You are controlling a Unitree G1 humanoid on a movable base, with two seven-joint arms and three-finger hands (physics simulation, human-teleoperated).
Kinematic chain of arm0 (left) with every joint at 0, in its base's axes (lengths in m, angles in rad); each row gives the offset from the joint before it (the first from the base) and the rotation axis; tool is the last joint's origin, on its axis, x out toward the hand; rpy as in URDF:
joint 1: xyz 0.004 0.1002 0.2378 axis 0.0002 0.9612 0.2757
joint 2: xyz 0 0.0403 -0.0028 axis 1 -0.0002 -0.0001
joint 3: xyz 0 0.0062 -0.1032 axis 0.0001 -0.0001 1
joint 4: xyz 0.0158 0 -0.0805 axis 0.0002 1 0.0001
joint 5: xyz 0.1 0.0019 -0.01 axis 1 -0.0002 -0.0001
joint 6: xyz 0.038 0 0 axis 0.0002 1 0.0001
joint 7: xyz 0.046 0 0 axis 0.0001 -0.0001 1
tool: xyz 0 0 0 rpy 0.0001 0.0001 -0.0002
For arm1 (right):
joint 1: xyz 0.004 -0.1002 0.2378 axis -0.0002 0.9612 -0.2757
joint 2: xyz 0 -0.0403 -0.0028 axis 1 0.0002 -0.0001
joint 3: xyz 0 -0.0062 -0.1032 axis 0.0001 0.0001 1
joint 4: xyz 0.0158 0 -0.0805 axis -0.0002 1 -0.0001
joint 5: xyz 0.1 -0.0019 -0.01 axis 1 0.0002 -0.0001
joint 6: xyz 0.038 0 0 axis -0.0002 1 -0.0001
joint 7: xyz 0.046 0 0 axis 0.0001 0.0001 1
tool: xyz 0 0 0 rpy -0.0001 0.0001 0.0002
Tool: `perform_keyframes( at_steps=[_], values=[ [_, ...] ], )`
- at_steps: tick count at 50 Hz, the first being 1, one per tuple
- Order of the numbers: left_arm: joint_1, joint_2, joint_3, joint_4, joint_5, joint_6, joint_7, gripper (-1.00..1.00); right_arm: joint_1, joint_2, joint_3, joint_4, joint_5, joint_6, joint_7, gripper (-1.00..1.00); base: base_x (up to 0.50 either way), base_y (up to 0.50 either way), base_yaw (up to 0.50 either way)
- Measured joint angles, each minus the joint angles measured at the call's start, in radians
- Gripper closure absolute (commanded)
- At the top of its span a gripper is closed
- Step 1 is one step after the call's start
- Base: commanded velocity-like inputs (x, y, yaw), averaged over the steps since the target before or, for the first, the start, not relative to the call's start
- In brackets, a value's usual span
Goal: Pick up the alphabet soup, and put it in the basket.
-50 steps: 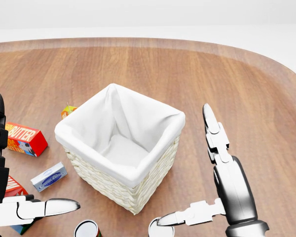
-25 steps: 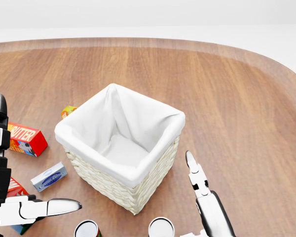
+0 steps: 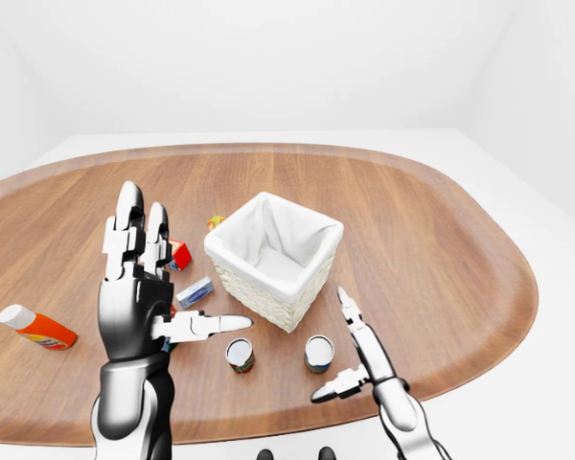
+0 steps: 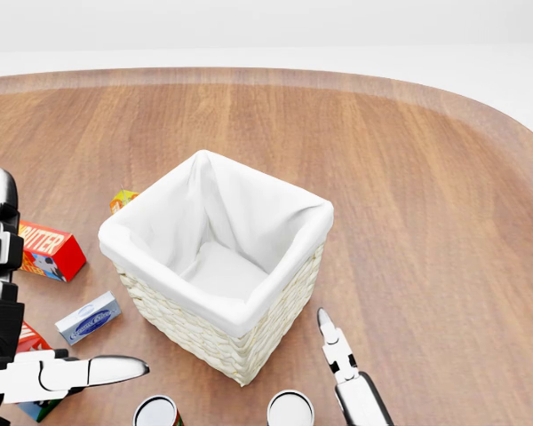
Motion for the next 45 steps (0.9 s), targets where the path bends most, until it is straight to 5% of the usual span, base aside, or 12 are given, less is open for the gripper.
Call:
perform_keyframes(
  at_steps=[45],
  values=[
    [0.006,0.000,-0.010,0.011,0.010,0.000,-0.001,-1.00,-0.126,0.041,-0.061,0.344,-0.056,-0.136,-0.021,-1.00,0.00,0.00,0.00]
  ],
)
